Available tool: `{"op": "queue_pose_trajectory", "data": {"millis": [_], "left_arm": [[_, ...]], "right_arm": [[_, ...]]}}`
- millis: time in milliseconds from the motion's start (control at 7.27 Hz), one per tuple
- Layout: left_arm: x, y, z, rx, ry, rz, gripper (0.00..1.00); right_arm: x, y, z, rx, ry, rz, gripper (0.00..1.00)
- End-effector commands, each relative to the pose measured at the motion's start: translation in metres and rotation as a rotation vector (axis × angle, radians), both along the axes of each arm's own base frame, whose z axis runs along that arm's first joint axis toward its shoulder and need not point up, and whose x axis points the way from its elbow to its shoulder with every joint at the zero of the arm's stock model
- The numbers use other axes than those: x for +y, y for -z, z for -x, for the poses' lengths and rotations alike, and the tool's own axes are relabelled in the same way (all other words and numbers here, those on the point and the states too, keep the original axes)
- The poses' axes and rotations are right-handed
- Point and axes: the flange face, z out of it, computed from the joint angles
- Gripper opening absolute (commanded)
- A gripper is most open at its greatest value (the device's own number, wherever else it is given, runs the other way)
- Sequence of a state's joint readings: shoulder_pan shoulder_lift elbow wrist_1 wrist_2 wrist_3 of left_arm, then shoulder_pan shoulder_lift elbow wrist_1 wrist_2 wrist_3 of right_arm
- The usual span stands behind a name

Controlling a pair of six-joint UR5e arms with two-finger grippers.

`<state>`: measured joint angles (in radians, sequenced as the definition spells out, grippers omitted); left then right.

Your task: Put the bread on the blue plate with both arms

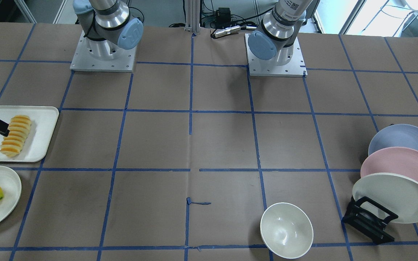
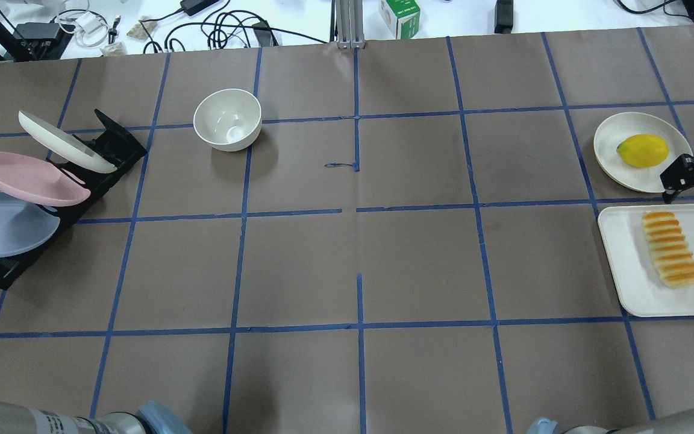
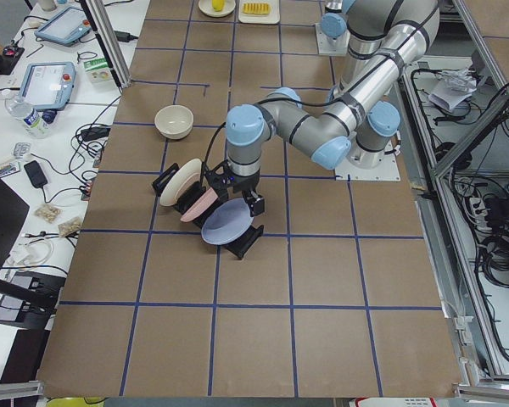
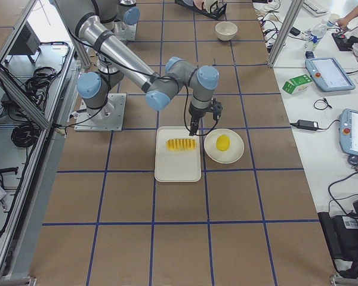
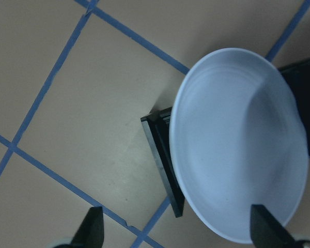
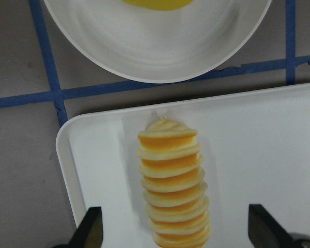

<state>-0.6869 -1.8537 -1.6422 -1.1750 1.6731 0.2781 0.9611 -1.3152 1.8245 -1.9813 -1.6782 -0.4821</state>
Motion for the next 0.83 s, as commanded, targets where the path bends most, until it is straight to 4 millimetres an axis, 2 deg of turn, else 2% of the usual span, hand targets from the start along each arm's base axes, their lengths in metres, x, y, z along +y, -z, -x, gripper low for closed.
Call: {"op": "queue_pose_trajectory", "data": {"millis": [0, 138, 275, 550, 688], "left_arm": [[-0.008, 0.04, -0.023, 0.004, -0.016, -0.031, 1.0], [-0.009, 0.048, -0.024, 0.013, -0.025, -0.037, 0.89], [-0.009, 0.049, -0.024, 0.016, -0.037, -0.039, 0.7], [-0.009, 0.05, -0.024, 0.022, -0.045, -0.035, 0.67], [-0.009, 0.05, -0.023, 0.025, -0.045, -0.034, 0.55]], "right_arm": [[0.002, 0.04, 0.011, -0.021, 0.004, -0.037, 1.0], [0.017, 0.061, 0.009, -0.048, 0.023, -0.073, 1.0], [0.03, 0.077, 0.002, -0.046, 0.023, -0.077, 1.0], [0.036, 0.088, 0.001, 0.005, 0.013, -0.049, 1.0], [0.038, 0.089, 0.002, 0.022, 0.008, -0.066, 1.0]]}}
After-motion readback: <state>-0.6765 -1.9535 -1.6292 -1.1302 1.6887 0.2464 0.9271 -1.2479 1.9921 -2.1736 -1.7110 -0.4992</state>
